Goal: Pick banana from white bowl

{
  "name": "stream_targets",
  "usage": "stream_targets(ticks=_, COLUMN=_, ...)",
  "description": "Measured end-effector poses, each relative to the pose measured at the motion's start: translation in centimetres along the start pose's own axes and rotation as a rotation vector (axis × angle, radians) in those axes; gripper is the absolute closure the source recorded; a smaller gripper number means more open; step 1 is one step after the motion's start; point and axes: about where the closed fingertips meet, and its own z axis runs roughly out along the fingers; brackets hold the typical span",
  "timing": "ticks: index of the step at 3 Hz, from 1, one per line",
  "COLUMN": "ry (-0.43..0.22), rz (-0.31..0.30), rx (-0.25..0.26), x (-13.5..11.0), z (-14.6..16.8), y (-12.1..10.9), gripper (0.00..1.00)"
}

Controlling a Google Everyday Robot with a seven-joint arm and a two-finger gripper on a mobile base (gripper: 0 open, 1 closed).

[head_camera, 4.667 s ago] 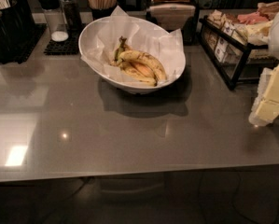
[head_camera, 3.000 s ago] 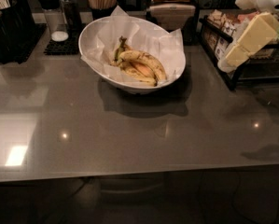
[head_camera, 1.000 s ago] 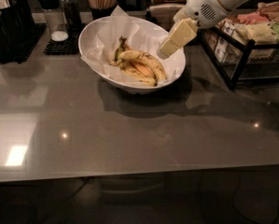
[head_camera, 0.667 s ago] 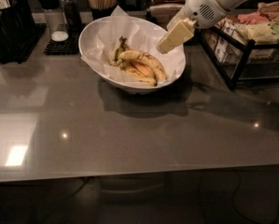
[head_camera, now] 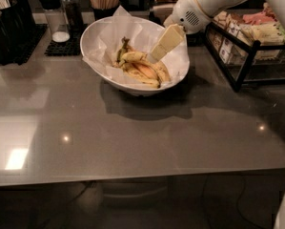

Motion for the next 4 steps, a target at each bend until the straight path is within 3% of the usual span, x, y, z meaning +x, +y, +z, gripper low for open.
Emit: stream_targets(ticks=4, ry=0.064, rz=0.044, rx=-0.148, x=2.0, z=7.7, y=0.1, gripper=0.21)
